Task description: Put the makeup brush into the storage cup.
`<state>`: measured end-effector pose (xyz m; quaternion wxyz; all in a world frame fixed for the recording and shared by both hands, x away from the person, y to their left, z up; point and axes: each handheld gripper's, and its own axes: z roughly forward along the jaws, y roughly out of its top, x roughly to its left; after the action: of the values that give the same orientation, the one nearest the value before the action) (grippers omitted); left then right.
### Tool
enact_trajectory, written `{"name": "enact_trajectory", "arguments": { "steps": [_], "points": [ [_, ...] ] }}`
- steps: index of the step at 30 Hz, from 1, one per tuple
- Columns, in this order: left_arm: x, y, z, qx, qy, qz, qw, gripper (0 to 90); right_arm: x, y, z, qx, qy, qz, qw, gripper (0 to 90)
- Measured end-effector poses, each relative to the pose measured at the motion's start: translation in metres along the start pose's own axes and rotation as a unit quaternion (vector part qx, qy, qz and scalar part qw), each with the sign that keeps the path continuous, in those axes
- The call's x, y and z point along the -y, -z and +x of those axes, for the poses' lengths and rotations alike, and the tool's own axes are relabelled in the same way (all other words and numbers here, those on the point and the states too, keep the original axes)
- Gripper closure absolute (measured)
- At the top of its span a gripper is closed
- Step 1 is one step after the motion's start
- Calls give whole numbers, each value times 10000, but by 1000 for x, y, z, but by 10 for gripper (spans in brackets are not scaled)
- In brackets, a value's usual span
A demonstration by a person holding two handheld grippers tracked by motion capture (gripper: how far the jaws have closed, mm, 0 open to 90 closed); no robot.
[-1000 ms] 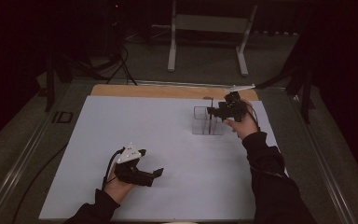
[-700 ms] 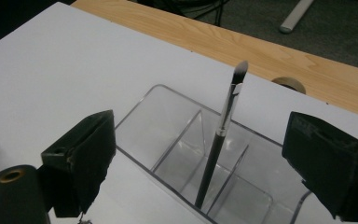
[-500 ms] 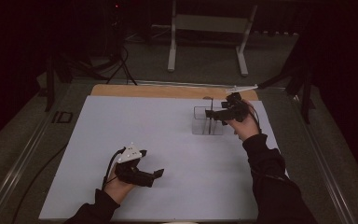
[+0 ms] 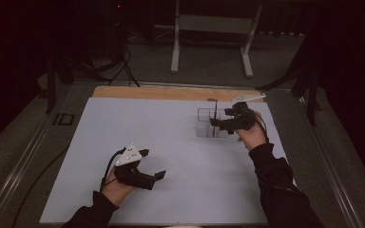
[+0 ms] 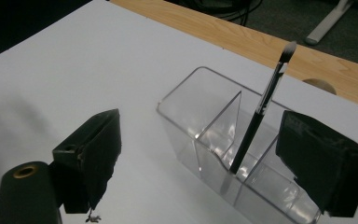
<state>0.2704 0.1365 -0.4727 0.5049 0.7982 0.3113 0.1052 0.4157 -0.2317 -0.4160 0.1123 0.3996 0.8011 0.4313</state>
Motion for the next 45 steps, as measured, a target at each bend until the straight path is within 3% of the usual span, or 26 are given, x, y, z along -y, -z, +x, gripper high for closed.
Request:
{"name": "enact_trajectory", "arguments": {
  "steps": [4, 13, 17, 20, 27, 35, 41, 45],
  "points": [
    [-1, 7, 3, 8, -37, 54, 10000, 23, 7, 4, 4, -156, 59, -77, 9998, 137],
    [0, 24, 16, 281, -93, 192, 9994, 23, 27, 18, 15, -493, 53, -296, 9983, 132],
    [4, 32, 20, 368, -59, 234, 9990, 23, 40, 20, 23, -474, 220, -208, 9984, 138],
    [7, 37, 23, 406, -43, 274, 9988, 23, 46, 23, 25, -564, 193, -218, 9980, 138],
    [15, 44, 27, 404, -104, 321, 9986, 23, 68, 30, 37, -695, 271, -292, 9968, 138],
    [27, 50, 34, 425, -88, 262, 9987, 23, 96, 34, 49, -999, 568, -271, 9930, 136],
    [34, 56, 37, 373, -200, 197, 9989, 24, 112, 37, 54, -1181, 588, -304, 9908, 139],
    [37, 62, 39, 350, -208, 146, 9991, 24, 134, 40, 54, -1282, 590, -259, 9897, 138]
  ]
}}
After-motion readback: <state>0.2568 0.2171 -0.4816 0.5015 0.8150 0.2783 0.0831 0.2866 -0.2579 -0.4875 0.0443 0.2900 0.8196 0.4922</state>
